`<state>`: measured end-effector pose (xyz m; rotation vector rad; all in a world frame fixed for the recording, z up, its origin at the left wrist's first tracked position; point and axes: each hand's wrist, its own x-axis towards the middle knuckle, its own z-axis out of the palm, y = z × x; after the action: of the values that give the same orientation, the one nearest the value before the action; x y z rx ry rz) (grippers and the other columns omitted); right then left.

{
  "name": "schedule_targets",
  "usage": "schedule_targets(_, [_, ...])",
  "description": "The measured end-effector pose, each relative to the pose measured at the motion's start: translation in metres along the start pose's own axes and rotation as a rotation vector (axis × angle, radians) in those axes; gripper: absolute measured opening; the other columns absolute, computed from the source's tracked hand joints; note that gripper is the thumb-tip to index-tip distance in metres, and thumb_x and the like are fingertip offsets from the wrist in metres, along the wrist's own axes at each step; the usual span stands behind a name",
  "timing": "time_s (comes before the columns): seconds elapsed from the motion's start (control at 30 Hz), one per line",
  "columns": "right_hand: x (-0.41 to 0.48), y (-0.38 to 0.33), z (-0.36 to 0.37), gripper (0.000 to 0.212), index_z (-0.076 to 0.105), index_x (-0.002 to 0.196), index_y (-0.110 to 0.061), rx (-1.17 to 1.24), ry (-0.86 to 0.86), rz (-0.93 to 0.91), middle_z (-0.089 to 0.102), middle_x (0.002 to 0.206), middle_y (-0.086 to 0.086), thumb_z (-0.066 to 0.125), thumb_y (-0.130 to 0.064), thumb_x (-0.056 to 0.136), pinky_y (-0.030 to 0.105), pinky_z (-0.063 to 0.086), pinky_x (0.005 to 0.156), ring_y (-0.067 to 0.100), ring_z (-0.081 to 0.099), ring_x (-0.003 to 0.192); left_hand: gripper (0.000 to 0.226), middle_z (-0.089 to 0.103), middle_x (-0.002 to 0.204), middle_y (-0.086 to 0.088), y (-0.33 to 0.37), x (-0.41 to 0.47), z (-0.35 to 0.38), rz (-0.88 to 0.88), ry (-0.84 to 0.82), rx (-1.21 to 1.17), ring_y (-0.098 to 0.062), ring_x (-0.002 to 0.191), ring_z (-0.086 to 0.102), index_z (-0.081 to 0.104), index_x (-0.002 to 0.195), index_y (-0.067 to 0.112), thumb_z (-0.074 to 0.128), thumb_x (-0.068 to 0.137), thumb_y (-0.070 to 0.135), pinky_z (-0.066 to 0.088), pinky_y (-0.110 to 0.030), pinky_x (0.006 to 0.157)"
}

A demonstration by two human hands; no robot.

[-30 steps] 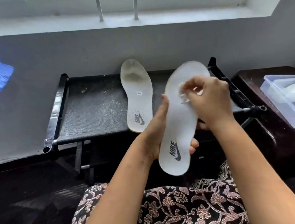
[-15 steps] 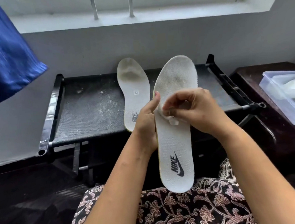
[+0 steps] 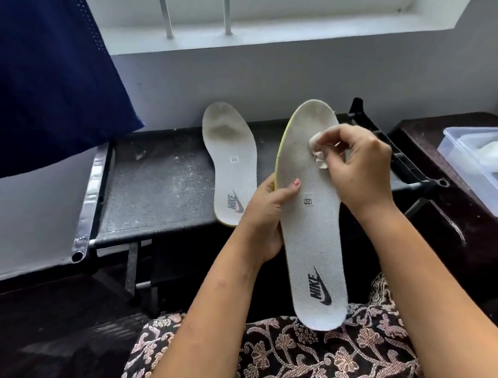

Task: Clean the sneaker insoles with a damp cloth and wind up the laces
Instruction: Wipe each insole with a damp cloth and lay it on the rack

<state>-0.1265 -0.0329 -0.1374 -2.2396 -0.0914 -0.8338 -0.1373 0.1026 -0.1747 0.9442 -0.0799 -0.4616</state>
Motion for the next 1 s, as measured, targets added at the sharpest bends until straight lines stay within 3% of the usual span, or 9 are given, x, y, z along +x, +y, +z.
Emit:
schedule_targets(0.1, [-0.004,-0.005,-0.001,0.01,0.07,0.08,-0.016,0.08,-0.039,0.006,0.07,0.084,-0.003,0.069,-0.006,0.081,0.006,0.043,0.069,0.007,0.061,0.072,0.018,0.07,0.071,-0.004,0.003,0.003,-0.003,0.076,0.013,0.038,-0.015,0.061,0.066,0.062,0.091,0.006,0.056,0.08,-0.007,0.056,-0.024,0.059])
schedule_targets(0.27, [-0.011,-0.014,0.002,0.016,0.071,0.076,-0.02,0.12,-0.349,-0.121,0.069,0.075,-0.01,0.075,-0.004,0.076,0.018,0.047,0.074,0.006,0.061,0.075,0.039,0.068,0.089,-0.007,-0.002,0.003,-0.006,0.247,0.057,0.163,-0.018,0.082,0.066,0.058,0.101,0.014,0.055,0.07,-0.008,0.055,-0.029,0.075])
schedule_targets(0.33, [-0.011,-0.014,0.003,0.019,0.072,0.076,-0.02,0.105,-0.376,-0.144,0.069,0.074,-0.012,0.073,-0.001,0.075,0.016,0.046,0.076,0.004,0.061,0.078,0.041,0.067,0.093,-0.008,-0.004,0.002,-0.007,0.243,0.015,0.173,-0.019,0.086,0.064,0.057,0.104,0.015,0.055,0.069,-0.007,0.053,-0.032,0.079])
schedule_targets(0.4, [-0.009,-0.014,0.005,0.018,0.071,0.076,-0.017,0.101,-0.303,-0.154,0.07,0.076,-0.008,0.068,0.0,0.075,0.017,0.047,0.077,0.008,0.063,0.079,0.038,0.067,0.089,-0.007,-0.004,0.002,-0.008,0.238,-0.001,0.162,-0.017,0.081,0.065,0.057,0.102,0.016,0.056,0.069,-0.004,0.054,-0.03,0.076])
schedule_targets(0.53, [0.005,-0.001,0.005,0.013,0.07,0.077,-0.015,-0.08,-0.052,-0.105,0.07,0.079,0.0,0.064,-0.004,0.077,0.038,0.052,0.074,0.02,0.063,0.075,0.039,0.07,0.087,-0.002,-0.009,0.0,-0.006,0.177,-0.058,0.158,-0.014,0.076,0.067,0.057,0.105,0.016,0.058,0.07,-0.002,0.056,-0.026,0.071])
schedule_targets(0.63, [0.013,0.005,-0.009,0.012,0.069,0.077,-0.016,-0.156,0.092,-0.078,0.07,0.079,0.0,0.064,-0.005,0.081,0.034,0.05,0.078,0.023,0.063,0.076,0.043,0.068,0.093,-0.002,-0.013,0.0,-0.002,0.148,-0.079,0.173,-0.013,0.08,0.066,0.056,0.109,0.017,0.057,0.07,-0.002,0.055,-0.026,0.074])
schedule_targets(0.7, [0.006,-0.007,-0.009,0.008,0.069,0.079,-0.018,-0.161,0.077,-0.161,0.07,0.08,-0.001,0.067,-0.01,0.081,0.034,0.046,0.078,0.022,0.062,0.077,0.049,0.068,0.094,-0.001,-0.012,0.0,0.0,0.156,-0.079,0.179,-0.013,0.082,0.066,0.054,0.114,0.018,0.056,0.07,-0.003,0.054,-0.026,0.076])
schedule_targets(0.83, [-0.015,-0.03,0.011,0.006,0.068,0.078,-0.028,-0.145,-0.122,-0.277,0.07,0.082,-0.012,0.069,-0.023,0.081,0.044,0.038,0.085,0.01,0.06,0.084,0.057,0.066,0.099,-0.007,-0.007,0.001,0.0,0.187,-0.071,0.174,-0.019,0.091,0.062,0.052,0.118,0.02,0.054,0.068,-0.008,0.051,-0.031,0.079])
schedule_targets(1.0, [0.016,0.007,-0.005,0.012,0.068,0.089,-0.026,-0.424,0.142,0.034,0.071,0.091,0.0,0.057,-0.026,0.083,0.036,0.03,0.088,0.026,0.059,0.093,0.048,0.07,0.083,0.007,-0.008,-0.001,-0.004,0.143,-0.103,0.197,-0.009,0.075,0.065,0.056,0.107,0.024,0.056,0.068,-0.003,0.053,-0.023,0.07])
